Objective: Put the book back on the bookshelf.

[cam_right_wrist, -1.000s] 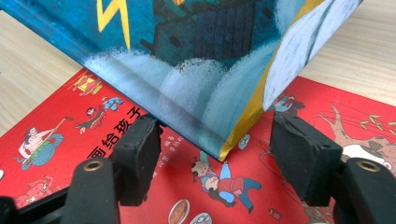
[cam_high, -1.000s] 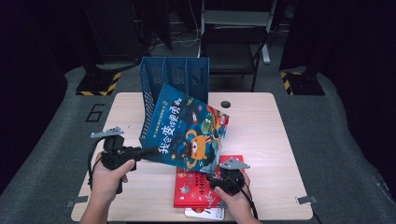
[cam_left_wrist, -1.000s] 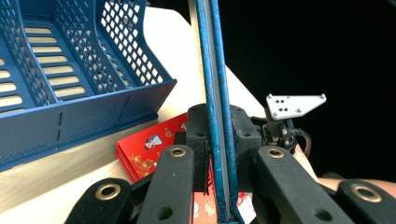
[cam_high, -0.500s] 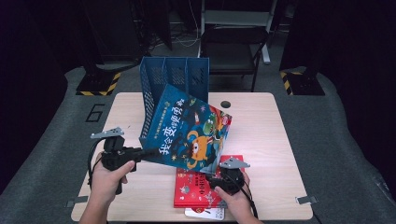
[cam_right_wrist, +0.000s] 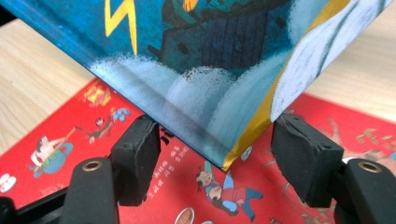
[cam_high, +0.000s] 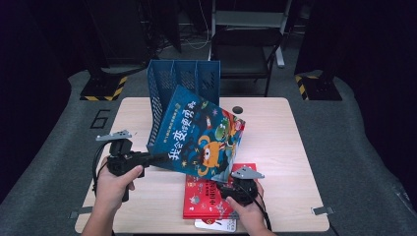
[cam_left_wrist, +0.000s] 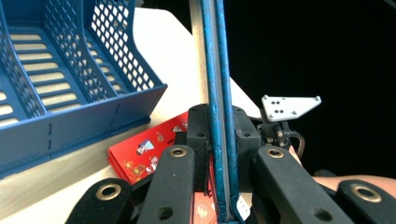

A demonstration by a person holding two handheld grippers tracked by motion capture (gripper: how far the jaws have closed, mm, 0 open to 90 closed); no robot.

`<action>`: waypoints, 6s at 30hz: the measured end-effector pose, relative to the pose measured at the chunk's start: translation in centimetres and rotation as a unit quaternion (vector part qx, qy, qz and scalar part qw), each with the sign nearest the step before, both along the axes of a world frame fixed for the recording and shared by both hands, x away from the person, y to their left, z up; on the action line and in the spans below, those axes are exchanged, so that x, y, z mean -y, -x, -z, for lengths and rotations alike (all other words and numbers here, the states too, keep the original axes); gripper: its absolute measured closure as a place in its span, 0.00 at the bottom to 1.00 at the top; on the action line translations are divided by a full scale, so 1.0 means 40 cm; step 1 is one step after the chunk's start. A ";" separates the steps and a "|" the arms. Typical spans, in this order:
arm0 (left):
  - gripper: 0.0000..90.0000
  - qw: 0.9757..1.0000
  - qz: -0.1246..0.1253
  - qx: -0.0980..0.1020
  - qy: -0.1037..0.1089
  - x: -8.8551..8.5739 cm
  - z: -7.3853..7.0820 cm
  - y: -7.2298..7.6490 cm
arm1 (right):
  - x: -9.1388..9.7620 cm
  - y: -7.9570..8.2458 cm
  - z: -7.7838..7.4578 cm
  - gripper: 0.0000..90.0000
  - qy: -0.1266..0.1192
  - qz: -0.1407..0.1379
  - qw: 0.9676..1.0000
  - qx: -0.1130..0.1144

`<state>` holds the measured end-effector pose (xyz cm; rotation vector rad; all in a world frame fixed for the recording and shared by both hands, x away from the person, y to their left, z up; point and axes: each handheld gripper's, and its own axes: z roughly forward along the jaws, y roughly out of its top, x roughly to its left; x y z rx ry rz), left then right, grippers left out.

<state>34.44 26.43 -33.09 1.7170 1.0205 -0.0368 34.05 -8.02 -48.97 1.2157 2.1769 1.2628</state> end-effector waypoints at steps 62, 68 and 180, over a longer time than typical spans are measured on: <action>0.85 0.995 -0.073 0.040 -0.051 -0.089 -0.277 -0.004 | -0.124 -0.021 -0.162 0.44 -0.083 -0.046 0.994 0.046; 0.85 0.994 -0.080 0.041 -0.054 -0.104 -0.287 -0.004 | -0.147 -0.025 -0.165 0.45 -0.083 -0.051 0.994 0.045; 0.89 0.961 -0.242 -0.010 -0.133 -0.187 -0.402 -0.088 | -0.441 -0.202 -0.158 0.49 -0.116 -0.140 0.982 -0.043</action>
